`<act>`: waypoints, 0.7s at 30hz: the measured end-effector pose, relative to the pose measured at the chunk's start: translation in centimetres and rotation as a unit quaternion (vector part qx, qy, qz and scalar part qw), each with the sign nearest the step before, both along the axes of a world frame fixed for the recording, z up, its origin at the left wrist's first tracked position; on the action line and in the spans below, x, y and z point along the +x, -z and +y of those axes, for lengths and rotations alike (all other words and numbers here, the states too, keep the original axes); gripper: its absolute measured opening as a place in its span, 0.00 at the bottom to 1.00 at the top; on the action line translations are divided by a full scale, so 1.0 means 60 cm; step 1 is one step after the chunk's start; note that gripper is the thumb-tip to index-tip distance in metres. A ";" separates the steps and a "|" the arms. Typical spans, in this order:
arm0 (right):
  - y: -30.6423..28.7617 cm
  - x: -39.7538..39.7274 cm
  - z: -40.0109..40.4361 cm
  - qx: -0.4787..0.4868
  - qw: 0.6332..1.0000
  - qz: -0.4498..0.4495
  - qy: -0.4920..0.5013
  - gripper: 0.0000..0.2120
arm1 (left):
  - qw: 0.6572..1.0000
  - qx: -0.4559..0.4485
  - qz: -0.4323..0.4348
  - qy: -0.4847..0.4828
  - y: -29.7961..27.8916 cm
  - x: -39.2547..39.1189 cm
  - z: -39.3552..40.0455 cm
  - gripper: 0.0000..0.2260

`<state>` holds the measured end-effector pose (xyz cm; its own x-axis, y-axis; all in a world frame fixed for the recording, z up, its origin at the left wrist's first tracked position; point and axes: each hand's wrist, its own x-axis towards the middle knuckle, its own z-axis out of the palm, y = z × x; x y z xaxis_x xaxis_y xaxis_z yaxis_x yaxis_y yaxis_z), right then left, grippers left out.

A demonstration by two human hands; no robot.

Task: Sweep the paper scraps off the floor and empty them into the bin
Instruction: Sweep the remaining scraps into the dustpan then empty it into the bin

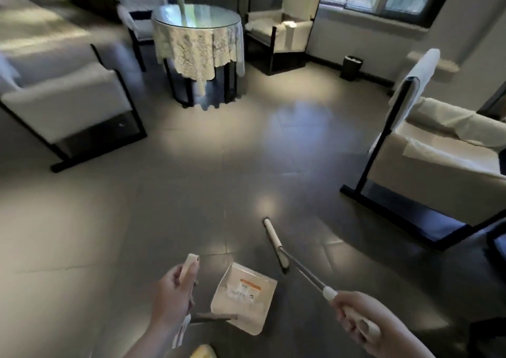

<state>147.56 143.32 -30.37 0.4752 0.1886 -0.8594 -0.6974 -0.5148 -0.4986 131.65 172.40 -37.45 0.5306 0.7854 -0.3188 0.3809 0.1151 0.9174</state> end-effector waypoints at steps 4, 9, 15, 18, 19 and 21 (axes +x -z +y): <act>0.008 0.044 0.105 0.010 0.999 0.029 -0.044 0.19 | 0.999 0.007 -0.016 -0.034 -0.023 -0.012 0.081 0.16; 0.012 0.087 0.244 0.026 0.995 0.059 -0.077 0.19 | 0.996 0.012 -0.032 -0.082 -0.062 -0.027 0.178 0.13; -0.004 0.148 0.399 -0.004 0.985 0.016 -0.172 0.21 | 0.983 -0.006 -0.056 -0.173 -0.081 -0.020 0.273 0.11; 0.010 0.200 0.471 -0.014 0.979 0.002 -0.201 0.19 | 0.978 0.008 -0.035 -0.207 -0.065 -0.004 0.329 0.12; 0.018 0.220 0.494 -0.022 0.978 -0.001 -0.207 0.19 | 0.976 0.022 -0.024 -0.217 -0.058 0.004 0.346 0.12; 0.028 0.259 0.543 -0.035 0.975 0.000 -0.219 0.15 | 0.970 0.053 -0.006 -0.238 -0.049 0.024 0.382 0.14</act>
